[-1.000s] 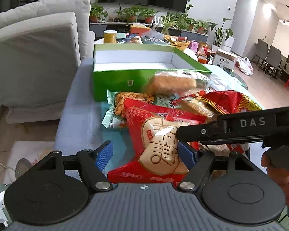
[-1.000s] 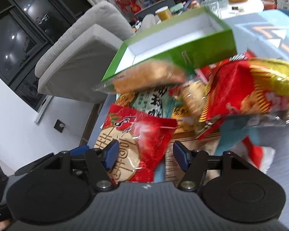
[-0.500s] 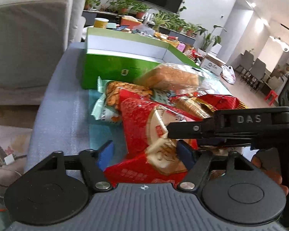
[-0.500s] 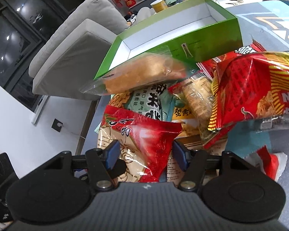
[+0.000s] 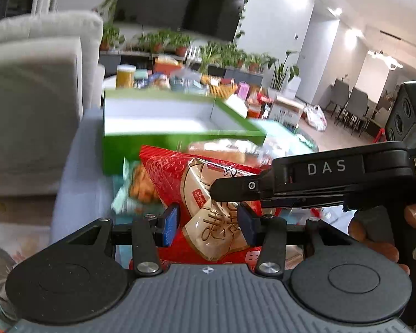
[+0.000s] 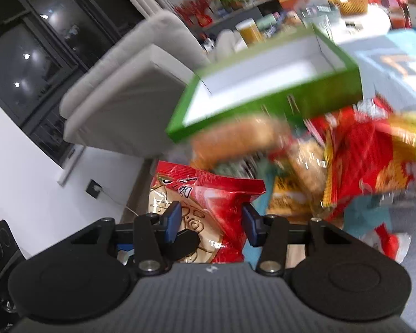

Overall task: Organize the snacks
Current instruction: 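Grasp the red printed snack bag with the right tool and lift it, then lower the red bag into the green box and open the right tool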

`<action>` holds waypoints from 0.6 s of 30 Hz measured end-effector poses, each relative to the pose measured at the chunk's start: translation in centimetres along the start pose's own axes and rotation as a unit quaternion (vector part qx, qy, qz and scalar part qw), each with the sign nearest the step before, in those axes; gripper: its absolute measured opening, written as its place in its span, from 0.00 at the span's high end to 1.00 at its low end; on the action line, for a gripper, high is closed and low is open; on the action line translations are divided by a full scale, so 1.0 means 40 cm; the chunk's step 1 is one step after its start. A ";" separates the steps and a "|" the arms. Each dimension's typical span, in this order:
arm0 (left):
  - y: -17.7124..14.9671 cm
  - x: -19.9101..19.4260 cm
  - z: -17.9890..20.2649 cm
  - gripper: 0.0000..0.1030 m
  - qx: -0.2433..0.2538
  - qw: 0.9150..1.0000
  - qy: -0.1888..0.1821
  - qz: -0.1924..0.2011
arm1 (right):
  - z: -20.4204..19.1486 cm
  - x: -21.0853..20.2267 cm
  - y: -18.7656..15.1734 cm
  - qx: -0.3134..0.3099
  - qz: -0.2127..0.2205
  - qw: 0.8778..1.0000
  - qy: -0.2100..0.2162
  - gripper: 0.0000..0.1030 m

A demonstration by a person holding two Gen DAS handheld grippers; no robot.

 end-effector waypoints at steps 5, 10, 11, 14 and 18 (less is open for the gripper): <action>0.079 -0.020 0.038 0.58 0.027 0.999 0.017 0.032 | -0.033 -0.028 0.064 -0.022 0.037 0.999 0.013 0.48; 0.157 -0.011 0.044 0.58 0.028 0.998 0.026 0.059 | -0.051 -0.024 0.135 -0.029 0.070 0.997 0.027 0.48; 0.171 -0.005 0.043 0.58 0.028 0.997 0.028 0.063 | -0.050 -0.023 0.144 -0.030 0.074 0.996 0.028 0.48; 0.202 0.019 0.038 0.58 0.028 0.996 0.033 0.072 | -0.049 -0.004 0.178 -0.034 0.085 0.995 0.029 0.48; 0.240 0.058 0.018 0.58 0.026 0.996 0.040 0.080 | -0.040 0.029 0.217 -0.025 0.092 0.995 0.033 0.48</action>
Point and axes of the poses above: each gripper's, at about its wrist camera, not at the fingertips, and x roughly the way its jaws point, z to its right, y to its top, the point moved 1 cm from there along x, roughly the way its jaws point, and after that the axes turned 7 degrees about z, right-handed, at the moved point
